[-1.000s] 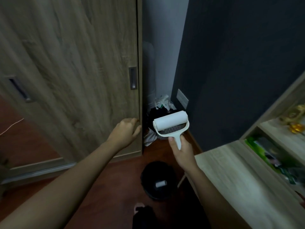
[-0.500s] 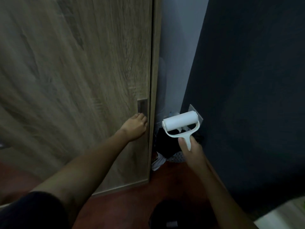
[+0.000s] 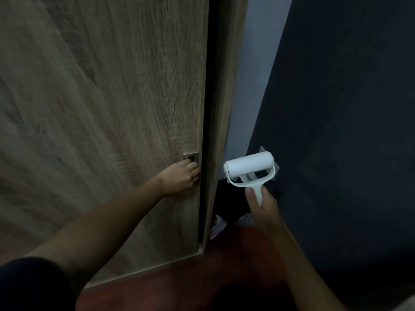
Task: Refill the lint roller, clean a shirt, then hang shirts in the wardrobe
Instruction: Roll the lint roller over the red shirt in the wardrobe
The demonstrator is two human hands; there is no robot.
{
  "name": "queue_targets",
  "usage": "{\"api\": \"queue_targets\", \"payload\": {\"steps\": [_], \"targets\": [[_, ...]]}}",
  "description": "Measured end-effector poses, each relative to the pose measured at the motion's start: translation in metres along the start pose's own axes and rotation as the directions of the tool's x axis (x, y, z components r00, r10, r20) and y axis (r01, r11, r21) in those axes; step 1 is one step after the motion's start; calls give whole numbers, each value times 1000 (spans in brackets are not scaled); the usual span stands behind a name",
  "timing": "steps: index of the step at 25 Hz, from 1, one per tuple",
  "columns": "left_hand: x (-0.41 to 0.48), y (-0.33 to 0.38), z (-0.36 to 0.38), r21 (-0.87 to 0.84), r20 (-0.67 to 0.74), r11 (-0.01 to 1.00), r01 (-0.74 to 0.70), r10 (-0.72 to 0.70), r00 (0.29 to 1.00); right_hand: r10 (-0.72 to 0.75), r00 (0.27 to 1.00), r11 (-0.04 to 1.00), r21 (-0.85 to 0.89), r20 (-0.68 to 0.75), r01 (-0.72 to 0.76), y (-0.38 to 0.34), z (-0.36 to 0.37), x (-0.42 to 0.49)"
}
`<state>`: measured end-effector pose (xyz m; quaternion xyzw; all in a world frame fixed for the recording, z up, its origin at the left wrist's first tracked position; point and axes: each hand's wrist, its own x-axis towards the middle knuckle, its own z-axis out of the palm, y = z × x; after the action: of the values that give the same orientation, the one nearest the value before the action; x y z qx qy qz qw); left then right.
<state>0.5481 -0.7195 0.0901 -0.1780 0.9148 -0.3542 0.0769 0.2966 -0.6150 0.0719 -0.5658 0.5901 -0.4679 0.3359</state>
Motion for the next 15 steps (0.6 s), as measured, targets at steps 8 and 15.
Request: {"api": "queue_targets", "payload": {"steps": [8, 15], "targets": [[-138, -7, 6, 16, 51, 996, 85, -86, 995, -31, 993, 998, 54, 118, 24, -39, 96, -20], [-293, -15, 21, 110, 156, 984, 138, -155, 976, -80, 981, 996, 53, 179, 72, -71, 193, -63]]}}
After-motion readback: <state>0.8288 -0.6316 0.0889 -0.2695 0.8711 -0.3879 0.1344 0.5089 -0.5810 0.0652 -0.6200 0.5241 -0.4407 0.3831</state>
